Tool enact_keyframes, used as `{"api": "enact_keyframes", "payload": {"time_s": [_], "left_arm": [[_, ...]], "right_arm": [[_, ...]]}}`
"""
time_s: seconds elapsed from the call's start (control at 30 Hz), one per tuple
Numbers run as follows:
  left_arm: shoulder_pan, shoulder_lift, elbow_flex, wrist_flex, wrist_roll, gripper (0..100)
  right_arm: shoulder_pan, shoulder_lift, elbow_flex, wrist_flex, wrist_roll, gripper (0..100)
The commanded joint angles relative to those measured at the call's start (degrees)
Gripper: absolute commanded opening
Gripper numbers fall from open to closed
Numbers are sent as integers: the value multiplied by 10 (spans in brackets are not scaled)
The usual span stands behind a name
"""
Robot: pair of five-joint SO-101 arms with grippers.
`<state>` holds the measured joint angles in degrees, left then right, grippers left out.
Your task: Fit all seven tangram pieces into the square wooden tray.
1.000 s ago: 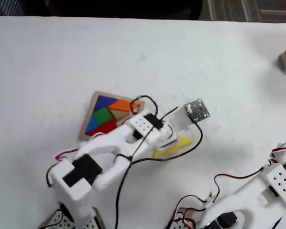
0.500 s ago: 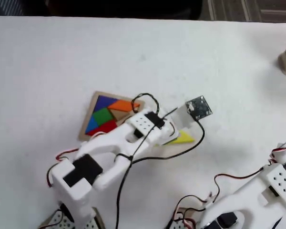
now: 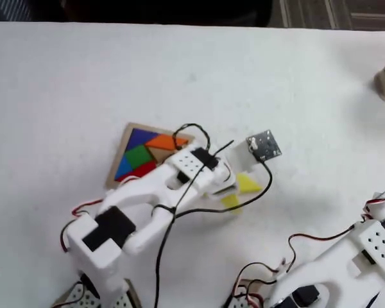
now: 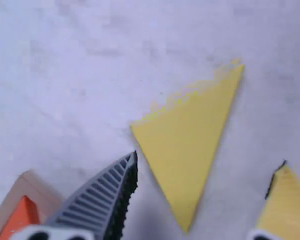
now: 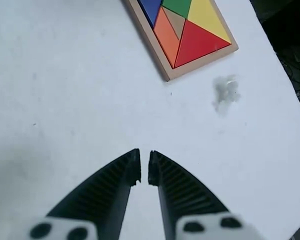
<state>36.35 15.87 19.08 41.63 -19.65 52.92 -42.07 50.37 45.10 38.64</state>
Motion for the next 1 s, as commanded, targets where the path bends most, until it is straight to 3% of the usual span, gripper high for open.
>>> {"api": "enact_keyframes", "payload": {"time_s": [0.0,0.3,0.43,0.77,0.97], "left_arm": [[-5,-1,-20,-40,-12,422],[0,90,-143,40,-102,422],[4,107,-163,45,-106,421],[6,109,-162,47,-149,170],[0,108,-163,59,-106,146]], "right_arm": [[1,-10,-7,-12,-1,34],[5,-10,-7,-12,-1,34],[3,-10,-7,-12,-1,34],[6,-10,-4,-10,-1,34],[22,-10,-6,-12,-1,34]]}}
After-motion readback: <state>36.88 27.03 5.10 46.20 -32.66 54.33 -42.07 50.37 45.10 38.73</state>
